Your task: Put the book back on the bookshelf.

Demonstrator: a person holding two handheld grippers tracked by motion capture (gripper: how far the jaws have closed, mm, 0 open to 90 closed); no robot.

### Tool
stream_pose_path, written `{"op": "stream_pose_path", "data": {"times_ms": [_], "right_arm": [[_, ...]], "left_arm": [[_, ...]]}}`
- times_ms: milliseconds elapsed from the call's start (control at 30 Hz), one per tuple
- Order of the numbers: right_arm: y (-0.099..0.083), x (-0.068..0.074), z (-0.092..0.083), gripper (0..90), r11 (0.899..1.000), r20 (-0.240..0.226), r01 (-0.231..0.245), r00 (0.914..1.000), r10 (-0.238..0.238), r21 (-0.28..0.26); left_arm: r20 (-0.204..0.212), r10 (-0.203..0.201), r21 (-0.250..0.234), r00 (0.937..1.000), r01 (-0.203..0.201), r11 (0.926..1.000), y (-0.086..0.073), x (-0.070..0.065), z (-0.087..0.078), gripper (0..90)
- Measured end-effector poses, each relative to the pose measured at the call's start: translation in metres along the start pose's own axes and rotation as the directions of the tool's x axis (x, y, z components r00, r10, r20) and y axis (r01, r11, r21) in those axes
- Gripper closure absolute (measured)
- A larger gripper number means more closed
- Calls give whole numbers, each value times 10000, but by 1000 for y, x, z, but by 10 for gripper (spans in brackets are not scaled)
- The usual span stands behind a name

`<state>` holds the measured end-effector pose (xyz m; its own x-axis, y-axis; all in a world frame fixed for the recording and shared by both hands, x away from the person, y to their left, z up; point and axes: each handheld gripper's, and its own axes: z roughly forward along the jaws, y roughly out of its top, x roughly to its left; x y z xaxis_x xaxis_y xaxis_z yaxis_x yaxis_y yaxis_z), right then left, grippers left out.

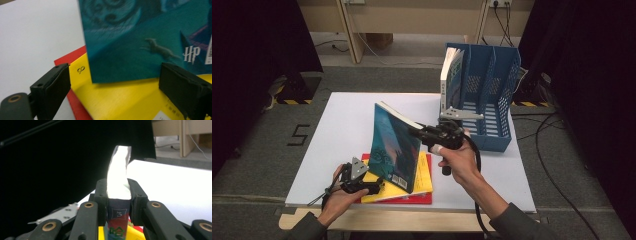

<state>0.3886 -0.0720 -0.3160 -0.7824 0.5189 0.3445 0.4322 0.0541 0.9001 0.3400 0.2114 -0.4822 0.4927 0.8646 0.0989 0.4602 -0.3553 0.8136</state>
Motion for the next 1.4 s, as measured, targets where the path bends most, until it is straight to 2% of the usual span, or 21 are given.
{"op": "stream_pose_path", "data": {"times_ms": [33,100,200,233,333,400,567,700,733,800,833,967,1033,1100,1200,1267,1300,1333,1367,1400], "right_arm": [[0,0,0,725,10000,0,0,10000,0,0],[2,9,6,711,9999,-272,128,9995,-128,6],[1,16,9,698,9995,-685,322,9971,-323,-30],[-2,19,8,699,9984,-697,554,9960,-561,-108],[-5,22,4,692,9969,-811,777,9936,-787,-159],[-7,22,3,679,9970,-1043,763,9916,-769,-96],[-9,25,5,651,9959,-1168,907,9890,-907,-53],[-11,23,8,610,9994,-1374,344,9899,-345,-31],[-11,23,9,610,9998,-1282,188,9916,-191,-35],[-14,21,14,591,9995,-1186,276,9926,-256,147],[-17,20,18,585,9999,-1277,-115,9917,129,123],[-18,19,22,591,9997,-1105,-226,9936,238,122],[-22,16,28,553,9988,-923,-402,9948,426,271],[-24,14,32,588,9981,-835,-553,9949,574,274],[-25,12,35,615,9961,-975,-871,9913,879,126],[-25,11,35,648,9960,-847,-892,9925,882,-80],[-25,9,35,652,9940,-928,-1082,9900,1063,-160],[-28,2,34,658,9834,-1142,-1772,9785,1719,-382],[-28,-1,34,661,9831,-1178,-1776,9781,1714,-450],[-29,-4,33,661,9776,-1253,-2032,9727,1951,-551]], "left_arm": [[-18,54,-3,10000,-54,10000,1,0,1,91],[-80,29,-13,10000,-29,10000,1,0,2,91],[-62,-157,-37,9999,157,9999,0,2,3,90],[-85,-154,-41,9998,154,9999,0,2,3,83],[-100,-179,-82,9998,178,9998,0,3,2,82],[-78,-182,-90,9998,181,9998,0,3,2,82],[-104,-152,-88,9998,151,9998,-1,2,1,89],[-95,-202,-139,9998,201,9997,-2,2,1,102],[-100,-199,-141,9998,198,9997,-2,2,1,104],[-95,-173,-129,9998,172,9998,-2,2,1,109],[-95,-173,-129,9998,172,9998,-2,2,1,111],[-91,-164,-135,9998,163,9998,-2,2,1,114],[-73,-164,-128,9998,164,9998,-2,2,1,117],[-63,-157,-119,9999,156,9998,-2,3,1,119],[-40,-207,-127,9998,207,9997,-3,3,1,122],[-4,-238,-141,9997,238,9996,-3,3,1,120],[18,-258,-141,9997,258,9996,-3,3,1,119],[37,-274,-138,9996,275,9995,-3,3,1,116],[58,-333,-158,9994,334,9993,-3,3,1,116],[47,-331,-139,9994,332,9994,-3,4,1,114]]}}
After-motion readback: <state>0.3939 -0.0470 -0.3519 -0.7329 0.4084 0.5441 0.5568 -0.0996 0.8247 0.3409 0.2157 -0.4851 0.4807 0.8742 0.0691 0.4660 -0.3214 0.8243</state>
